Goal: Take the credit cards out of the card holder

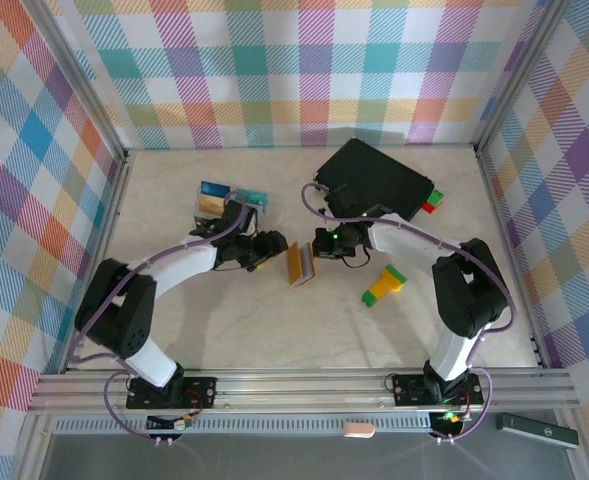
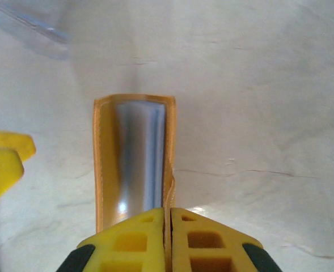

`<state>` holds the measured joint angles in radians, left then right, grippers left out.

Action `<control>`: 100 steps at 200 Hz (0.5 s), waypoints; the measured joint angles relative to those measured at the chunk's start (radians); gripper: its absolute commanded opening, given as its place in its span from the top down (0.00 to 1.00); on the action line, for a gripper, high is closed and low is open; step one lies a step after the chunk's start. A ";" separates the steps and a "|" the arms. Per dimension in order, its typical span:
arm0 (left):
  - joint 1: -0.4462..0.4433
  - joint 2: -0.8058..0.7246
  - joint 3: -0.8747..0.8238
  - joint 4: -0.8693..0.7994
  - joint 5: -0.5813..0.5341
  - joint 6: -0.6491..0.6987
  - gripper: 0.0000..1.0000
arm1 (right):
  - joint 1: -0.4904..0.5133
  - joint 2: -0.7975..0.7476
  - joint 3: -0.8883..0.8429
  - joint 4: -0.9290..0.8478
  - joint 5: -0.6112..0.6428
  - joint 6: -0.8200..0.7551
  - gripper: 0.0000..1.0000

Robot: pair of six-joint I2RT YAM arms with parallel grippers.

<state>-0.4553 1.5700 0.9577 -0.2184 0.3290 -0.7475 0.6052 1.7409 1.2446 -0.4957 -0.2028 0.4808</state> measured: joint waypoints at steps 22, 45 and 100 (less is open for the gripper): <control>0.037 -0.105 -0.033 -0.016 -0.052 -0.017 0.18 | 0.037 -0.003 0.048 -0.009 -0.029 0.000 0.97; 0.058 -0.174 -0.059 -0.050 -0.097 -0.022 0.18 | 0.063 -0.002 0.080 -0.016 -0.050 0.000 0.97; 0.058 -0.233 -0.103 -0.091 -0.128 -0.017 0.29 | 0.074 0.037 0.094 -0.013 -0.041 -0.018 0.98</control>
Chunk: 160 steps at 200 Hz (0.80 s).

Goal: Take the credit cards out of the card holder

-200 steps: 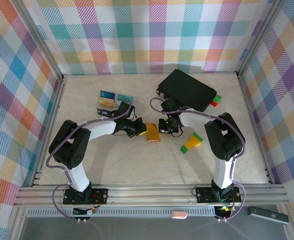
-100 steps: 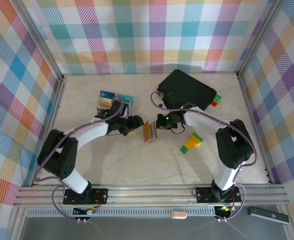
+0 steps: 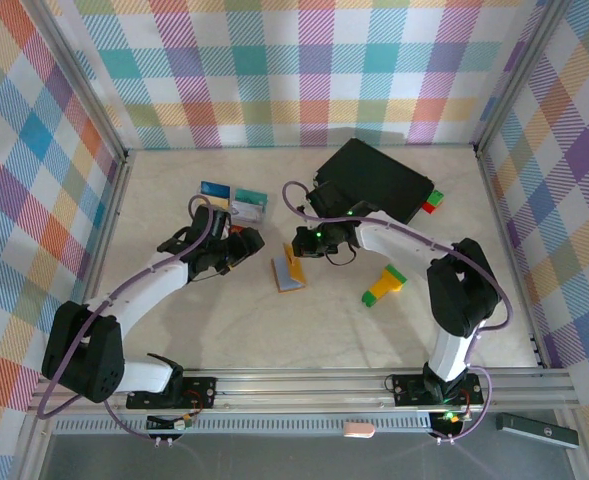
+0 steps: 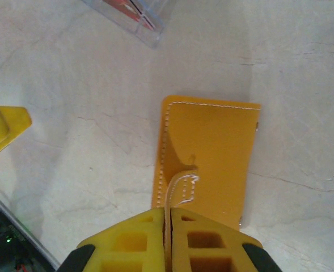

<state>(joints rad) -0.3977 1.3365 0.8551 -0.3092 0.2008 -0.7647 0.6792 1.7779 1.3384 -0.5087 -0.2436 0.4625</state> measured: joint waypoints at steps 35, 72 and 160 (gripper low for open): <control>-0.051 0.007 0.000 0.002 0.007 0.019 0.40 | -0.014 -0.033 -0.102 0.037 0.066 -0.023 0.98; -0.139 0.127 0.019 0.048 0.034 0.030 0.57 | -0.067 -0.061 -0.222 0.062 0.137 -0.030 0.98; -0.293 0.540 0.280 0.148 0.070 0.032 0.88 | -0.151 -0.066 -0.366 0.150 0.160 -0.012 0.93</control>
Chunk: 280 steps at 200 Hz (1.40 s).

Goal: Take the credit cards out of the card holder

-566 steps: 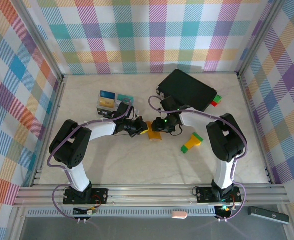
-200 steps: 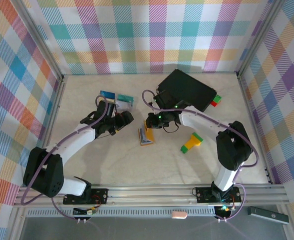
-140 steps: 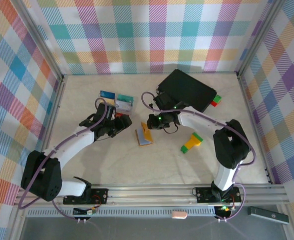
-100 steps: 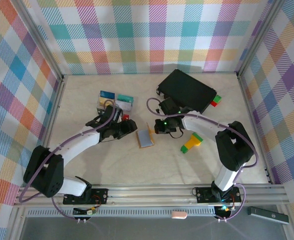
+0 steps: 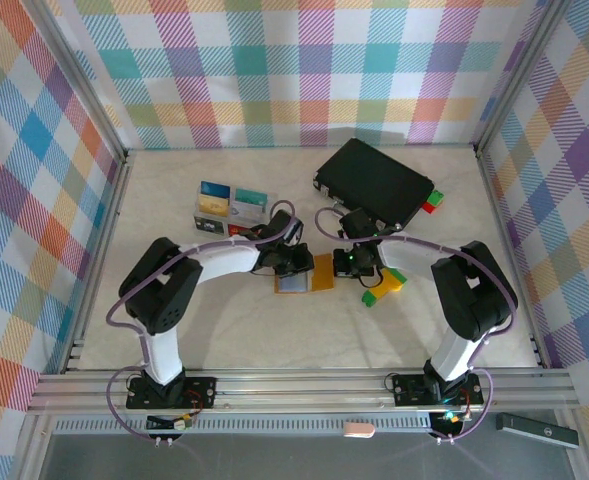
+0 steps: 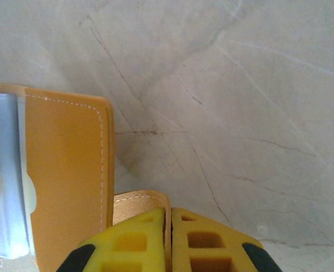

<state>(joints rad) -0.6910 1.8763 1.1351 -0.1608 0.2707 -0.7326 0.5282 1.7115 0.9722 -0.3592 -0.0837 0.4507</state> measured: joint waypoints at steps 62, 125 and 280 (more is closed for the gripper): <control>0.000 0.091 0.059 0.003 0.009 0.024 0.99 | -0.028 -0.090 -0.006 0.017 -0.003 0.049 0.72; 0.000 0.099 0.064 0.008 0.021 0.027 1.00 | -0.030 -0.146 -0.013 0.099 -0.139 0.149 0.85; 0.088 -0.146 -0.093 -0.043 -0.053 -0.059 0.70 | -0.030 0.089 0.020 0.112 -0.172 0.208 0.88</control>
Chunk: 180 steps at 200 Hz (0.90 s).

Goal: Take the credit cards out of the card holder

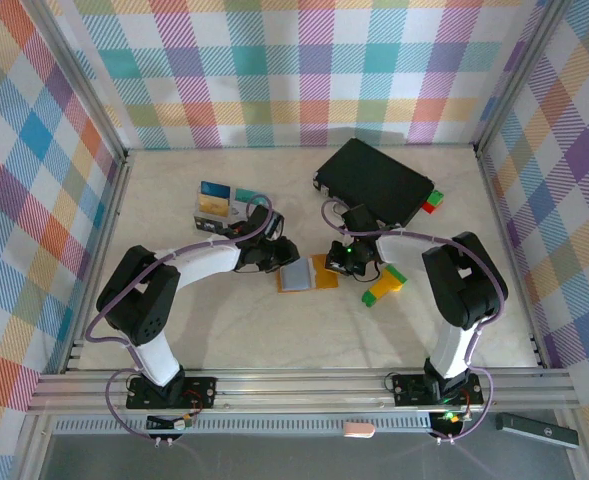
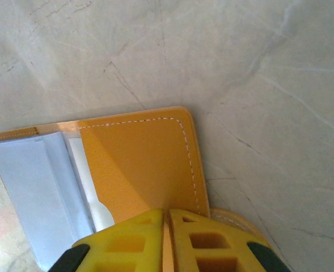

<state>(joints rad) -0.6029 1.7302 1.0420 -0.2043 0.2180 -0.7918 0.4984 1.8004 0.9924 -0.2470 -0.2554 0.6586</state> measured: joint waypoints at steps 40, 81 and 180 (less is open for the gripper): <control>0.003 0.001 -0.006 -0.059 -0.027 0.003 0.69 | 0.000 0.001 0.001 0.000 0.000 0.000 0.88; 0.003 0.031 -0.006 -0.059 -0.022 0.003 0.74 | 0.000 0.001 0.001 0.000 0.000 0.000 0.88; 0.002 0.070 0.003 -0.029 0.035 0.013 0.83 | 0.000 0.003 0.004 -0.002 -0.004 0.000 0.88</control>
<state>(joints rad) -0.6006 1.8004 1.0454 -0.2329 0.2535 -0.7788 0.4984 1.8038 0.9962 -0.2485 -0.2596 0.6582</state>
